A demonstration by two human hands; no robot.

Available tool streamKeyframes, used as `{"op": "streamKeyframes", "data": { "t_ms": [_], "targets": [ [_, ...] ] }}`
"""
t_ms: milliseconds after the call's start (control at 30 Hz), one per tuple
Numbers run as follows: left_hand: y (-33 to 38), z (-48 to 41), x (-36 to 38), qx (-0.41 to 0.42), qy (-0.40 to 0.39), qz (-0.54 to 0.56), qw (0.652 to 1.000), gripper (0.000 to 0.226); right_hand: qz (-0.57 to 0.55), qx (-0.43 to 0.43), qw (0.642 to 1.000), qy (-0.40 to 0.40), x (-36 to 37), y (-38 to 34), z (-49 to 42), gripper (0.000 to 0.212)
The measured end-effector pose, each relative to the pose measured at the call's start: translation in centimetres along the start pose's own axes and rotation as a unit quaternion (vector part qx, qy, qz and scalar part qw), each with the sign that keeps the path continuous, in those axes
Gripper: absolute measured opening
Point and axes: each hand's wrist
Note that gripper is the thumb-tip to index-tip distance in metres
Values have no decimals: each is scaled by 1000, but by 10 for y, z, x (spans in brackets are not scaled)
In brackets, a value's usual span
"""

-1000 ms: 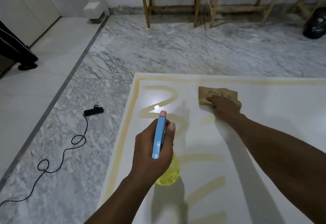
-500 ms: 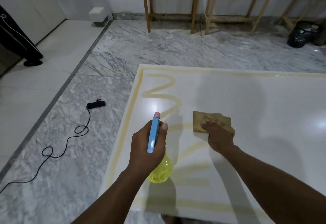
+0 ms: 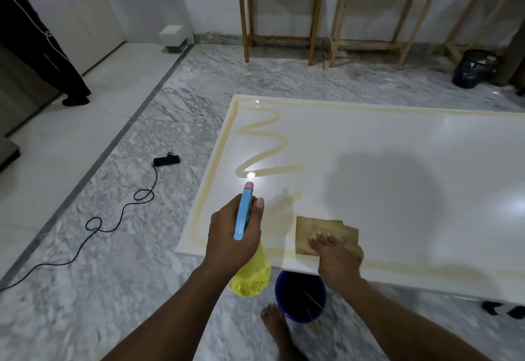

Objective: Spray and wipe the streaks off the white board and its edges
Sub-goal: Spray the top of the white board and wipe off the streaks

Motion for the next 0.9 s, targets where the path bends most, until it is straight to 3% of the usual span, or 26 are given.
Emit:
{"op": "streamKeyframes", "data": {
  "t_ms": [67,133,200,233,300,367,400,433,467,533,633,733,800,900],
  "targets": [
    [6,1,-1,-1,-5,-4,1000,44,-12,10,1000,-1,-5,0,4,62],
    [11,-7,0,2,-12,-4,1000,46,-38,17,998,51,-25,4,-3,50],
    [12,-20,2,2,-14,-5,1000,46,-155,51,986,35,-55,10,-15,28],
    [12,-31,4,3,-14,-5,1000,45,-258,73,963,17,-70,15,-27,17],
    [11,-55,8,6,-16,-4,1000,39,-487,121,865,-8,-100,26,-49,16],
    [10,-82,13,10,-23,0,1000,34,-695,142,698,-97,-127,35,-66,23],
    [8,-98,16,11,-24,0,1000,37,-748,139,632,-147,-140,38,-78,22],
    [5,-113,18,10,-24,-5,1000,41,-770,122,596,-192,-150,40,-91,21],
    [3,-125,18,9,-22,-9,1000,43,-766,98,594,-225,-158,41,-106,21],
    [-2,-149,20,6,-17,-7,1000,42,-716,70,653,-237,-177,41,-147,21],
    [-9,-178,19,-2,-7,0,1000,41,-558,71,819,-112,-220,34,-216,23],
    [-20,-203,17,-4,6,-1,1000,44,-389,-4,921,-25,-264,10,-286,18],
    [-28,-215,16,-6,14,-9,1000,41,-246,-24,968,37,-276,0,-337,23],
    [-36,-226,16,-16,26,-14,999,32,-113,-70,986,100,-270,-10,-399,51]
  ]
}}
Point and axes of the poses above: each hand's wrist, its own z-axis away from the middle knuckle, its own x-axis out of the palm, y = z × x, and after that the axes turned 1 degree about z, right-handed
